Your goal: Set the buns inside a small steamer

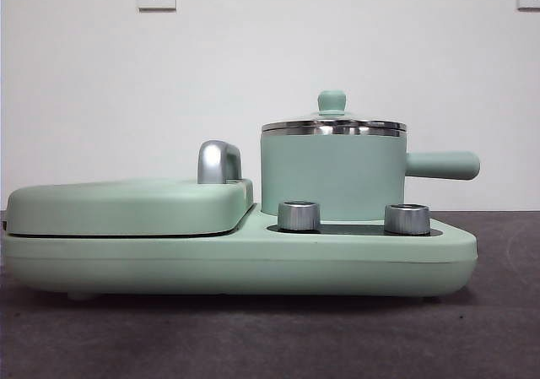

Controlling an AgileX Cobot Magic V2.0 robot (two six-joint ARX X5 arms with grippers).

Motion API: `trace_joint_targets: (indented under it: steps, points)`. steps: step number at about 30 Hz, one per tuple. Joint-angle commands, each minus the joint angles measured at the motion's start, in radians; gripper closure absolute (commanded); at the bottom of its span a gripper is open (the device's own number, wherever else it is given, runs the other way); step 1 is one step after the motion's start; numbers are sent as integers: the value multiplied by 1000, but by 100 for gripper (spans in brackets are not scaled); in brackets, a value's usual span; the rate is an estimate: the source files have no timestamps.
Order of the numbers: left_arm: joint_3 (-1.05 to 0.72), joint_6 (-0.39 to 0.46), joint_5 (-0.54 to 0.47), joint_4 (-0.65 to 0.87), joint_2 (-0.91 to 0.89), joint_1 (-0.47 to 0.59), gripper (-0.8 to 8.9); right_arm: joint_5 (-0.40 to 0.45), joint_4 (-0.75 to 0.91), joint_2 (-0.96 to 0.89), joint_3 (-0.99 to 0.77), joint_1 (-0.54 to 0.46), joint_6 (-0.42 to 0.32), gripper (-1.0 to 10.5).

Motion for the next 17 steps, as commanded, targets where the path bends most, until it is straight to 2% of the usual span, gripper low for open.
trace_joint_targets:
  steps: [1,5,7,8,9,10,17]
  points:
    - [-97,-78,-32,50,-104,-3,314,-3,11,8,7,6,-8,459]
    - [-156,-118,-68,59,-217,-3,319,-3,10,8,7,6,-8,467]
    - [-158,-120,-85,56,-249,-3,406,-3,11,8,7,6,-8,562]
    - [-158,-119,-87,56,-259,-3,591,-3,10,8,7,6,-8,723]
    - [-158,-119,-87,56,-266,-4,810,-3,8,8,7,6,-18,943]
    - [-158,-123,-88,58,-269,-3,786,-4,8,8,7,6,-33,943]
    - [-157,-126,-87,61,-269,-4,806,1,11,7,7,5,-38,930]
